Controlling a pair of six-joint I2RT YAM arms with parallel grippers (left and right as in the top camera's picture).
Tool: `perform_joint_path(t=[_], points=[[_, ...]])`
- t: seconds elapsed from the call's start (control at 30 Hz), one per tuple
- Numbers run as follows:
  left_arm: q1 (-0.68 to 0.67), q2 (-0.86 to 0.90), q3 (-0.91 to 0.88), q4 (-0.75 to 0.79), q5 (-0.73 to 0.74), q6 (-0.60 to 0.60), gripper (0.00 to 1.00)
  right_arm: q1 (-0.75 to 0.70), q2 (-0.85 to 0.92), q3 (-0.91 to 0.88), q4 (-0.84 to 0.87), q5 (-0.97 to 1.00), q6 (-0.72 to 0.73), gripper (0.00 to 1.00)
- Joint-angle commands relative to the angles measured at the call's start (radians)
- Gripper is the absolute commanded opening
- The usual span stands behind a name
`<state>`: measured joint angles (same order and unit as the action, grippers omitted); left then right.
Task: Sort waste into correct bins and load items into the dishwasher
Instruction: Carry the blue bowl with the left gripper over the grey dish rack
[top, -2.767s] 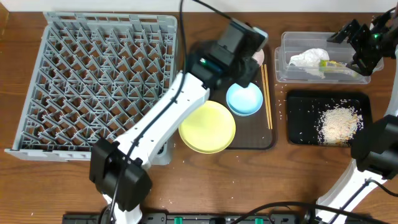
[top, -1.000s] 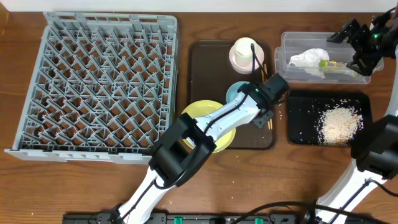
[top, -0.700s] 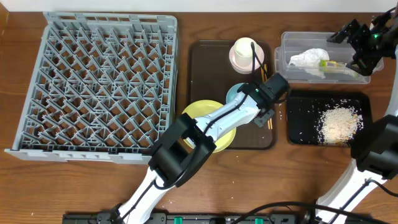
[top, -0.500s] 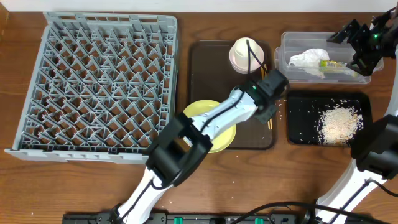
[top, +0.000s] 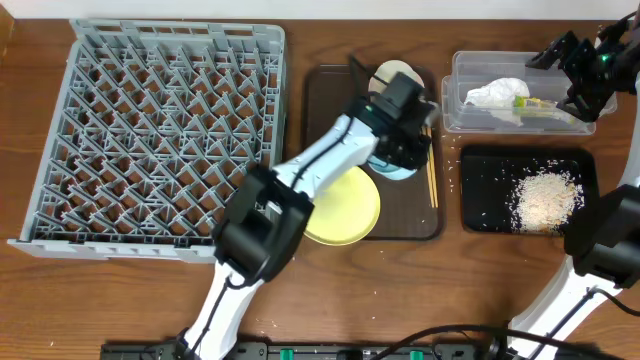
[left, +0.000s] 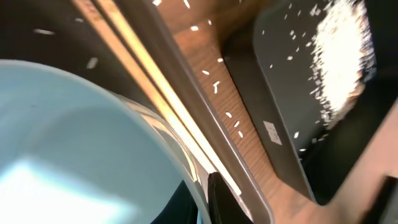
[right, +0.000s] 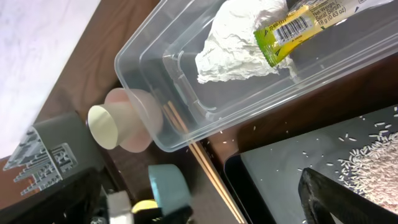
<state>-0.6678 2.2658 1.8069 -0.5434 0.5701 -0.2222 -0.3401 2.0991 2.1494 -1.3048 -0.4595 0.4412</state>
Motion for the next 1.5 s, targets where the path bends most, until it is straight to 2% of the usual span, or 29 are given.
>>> perform_joint_path(t=[0.0, 0.3, 0.63, 0.93, 1.47], points=[[0.061, -0.008, -0.004, -0.007, 0.126, -0.047, 0.07, -0.006, -0.029, 0.004, 0.000, -0.008, 0.011, 0.99], [0.175, -0.011, 0.014, 0.008, 0.281, -0.124, 0.08, -0.006, -0.030, 0.004, 0.000, -0.008, 0.011, 0.99], [0.257, -0.096, 0.032, 0.036, 0.305, -0.133, 0.08, -0.006, -0.029, 0.004, 0.000, -0.008, 0.011, 0.99], [0.356, -0.165, 0.032, 0.098, 0.369, -0.221, 0.08, -0.006, -0.030, 0.004, 0.000, -0.008, 0.011, 0.99], [0.675, -0.260, 0.031, 0.107, 0.386, -0.268, 0.07, -0.006, -0.029, 0.004, 0.000, -0.008, 0.011, 0.99]])
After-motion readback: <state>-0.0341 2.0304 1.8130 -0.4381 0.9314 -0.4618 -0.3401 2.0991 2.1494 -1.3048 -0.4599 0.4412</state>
